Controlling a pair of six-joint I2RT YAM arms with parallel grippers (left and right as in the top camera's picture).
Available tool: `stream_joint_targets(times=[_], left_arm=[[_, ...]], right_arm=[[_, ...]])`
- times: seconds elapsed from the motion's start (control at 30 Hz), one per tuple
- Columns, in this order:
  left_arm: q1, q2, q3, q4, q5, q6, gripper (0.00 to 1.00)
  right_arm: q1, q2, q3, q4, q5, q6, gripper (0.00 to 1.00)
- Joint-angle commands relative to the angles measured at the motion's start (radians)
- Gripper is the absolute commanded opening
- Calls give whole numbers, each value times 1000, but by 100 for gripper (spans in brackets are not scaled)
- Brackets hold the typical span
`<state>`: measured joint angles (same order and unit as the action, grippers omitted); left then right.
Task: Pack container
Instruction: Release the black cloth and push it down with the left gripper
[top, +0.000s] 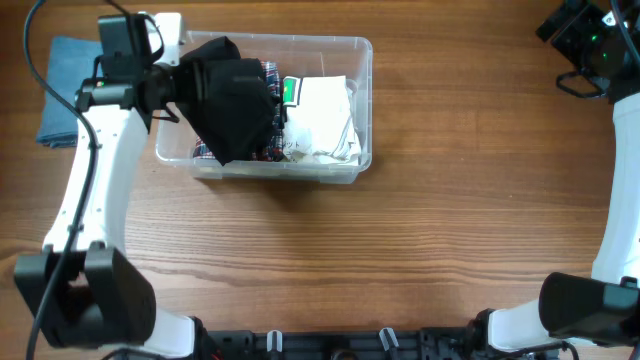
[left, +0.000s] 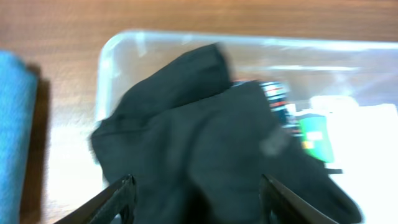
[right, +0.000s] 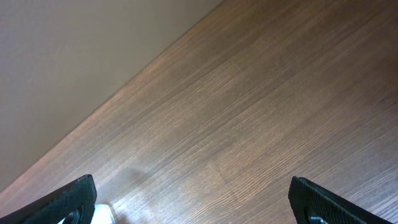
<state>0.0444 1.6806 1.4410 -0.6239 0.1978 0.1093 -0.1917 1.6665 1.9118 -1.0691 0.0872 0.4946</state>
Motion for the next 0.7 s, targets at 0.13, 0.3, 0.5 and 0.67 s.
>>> stream_joint_targets(times=[0.13, 0.3, 0.5, 0.67], left_arm=[[-179, -50, 24, -183, -10, 7, 42], [-183, -21, 23, -352, -64, 7, 11], [-173, 37, 22, -428, -279, 7, 8], [-95, 154, 19, -423, -369, -2, 8]], right_arm=[[-2, 3, -3, 3, 10, 10, 100], [-2, 3, -3, 3, 10, 10, 100], [-2, 3, -3, 3, 10, 10, 100], [-2, 3, -3, 3, 10, 10, 100]])
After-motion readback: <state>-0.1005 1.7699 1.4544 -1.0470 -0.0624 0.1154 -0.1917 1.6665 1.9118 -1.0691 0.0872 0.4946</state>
